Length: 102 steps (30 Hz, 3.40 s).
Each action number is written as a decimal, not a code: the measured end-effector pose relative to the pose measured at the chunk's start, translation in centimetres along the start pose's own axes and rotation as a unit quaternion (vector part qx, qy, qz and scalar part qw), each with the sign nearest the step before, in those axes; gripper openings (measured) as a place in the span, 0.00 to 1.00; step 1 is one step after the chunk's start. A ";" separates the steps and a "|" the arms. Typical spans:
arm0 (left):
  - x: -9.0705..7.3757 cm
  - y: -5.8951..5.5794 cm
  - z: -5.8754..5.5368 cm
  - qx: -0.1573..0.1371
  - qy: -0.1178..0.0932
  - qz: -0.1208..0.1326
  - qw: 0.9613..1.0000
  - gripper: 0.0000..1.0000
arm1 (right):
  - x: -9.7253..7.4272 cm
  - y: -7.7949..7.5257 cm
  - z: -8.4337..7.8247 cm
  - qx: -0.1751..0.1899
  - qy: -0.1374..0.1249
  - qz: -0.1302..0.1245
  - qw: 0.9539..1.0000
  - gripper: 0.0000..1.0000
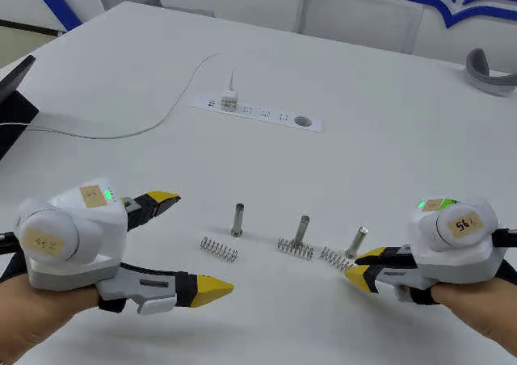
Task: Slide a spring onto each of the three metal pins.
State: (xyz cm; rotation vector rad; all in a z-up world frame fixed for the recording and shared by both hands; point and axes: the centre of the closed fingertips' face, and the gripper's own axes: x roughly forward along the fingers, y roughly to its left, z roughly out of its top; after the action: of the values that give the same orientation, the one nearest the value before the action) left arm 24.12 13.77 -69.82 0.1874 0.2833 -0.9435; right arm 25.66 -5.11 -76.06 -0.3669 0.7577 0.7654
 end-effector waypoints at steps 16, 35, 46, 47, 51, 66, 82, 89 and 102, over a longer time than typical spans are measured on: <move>0.1 -0.2 -0.3 -0.003 0.003 -0.001 1.000 0.91 | 0.7 0.0 -0.2 -0.005 0.004 0.013 1.000 0.14; -0.2 -0.5 -0.4 -0.004 0.002 -0.002 1.000 0.89 | 0.8 0.1 -0.2 0.000 0.005 0.021 1.000 0.12; -0.2 -1.3 -0.2 -0.003 0.001 -0.015 1.000 0.83 | -0.6 0.9 0.4 -0.004 -0.003 0.022 1.000 0.11; -0.2 -1.4 -0.2 -0.003 0.001 -0.016 1.000 0.83 | -0.8 1.1 0.4 -0.006 -0.003 0.023 1.000 0.11; -0.2 -1.8 -0.1 -0.002 0.001 -0.023 1.000 0.81 | -1.3 1.8 0.9 -0.017 -0.005 0.030 0.999 0.11; 1.2 -3.8 -0.1 0.007 0.004 -0.062 0.998 0.60 | -1.2 5.7 3.5 -0.083 -0.007 0.080 0.993 0.12; 3.2 -5.8 0.3 0.022 0.004 -0.096 0.995 0.46 | -0.9 8.5 5.1 -0.133 -0.009 0.119 0.984 0.12; 3.6 -6.8 0.2 0.040 0.007 -0.113 0.993 0.40 | -0.8 9.9 5.4 -0.163 -0.006 0.139 0.977 0.12; 4.0 -8.3 -0.2 0.076 0.014 -0.137 0.987 0.27 | -1.0 11.5 4.9 -0.202 0.007 0.170 0.964 0.11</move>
State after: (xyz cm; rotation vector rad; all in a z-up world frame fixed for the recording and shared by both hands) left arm 19.49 5.99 -71.56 0.3083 0.2674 -1.2380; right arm 19.11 4.89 -72.38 -0.6189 0.6820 1.2507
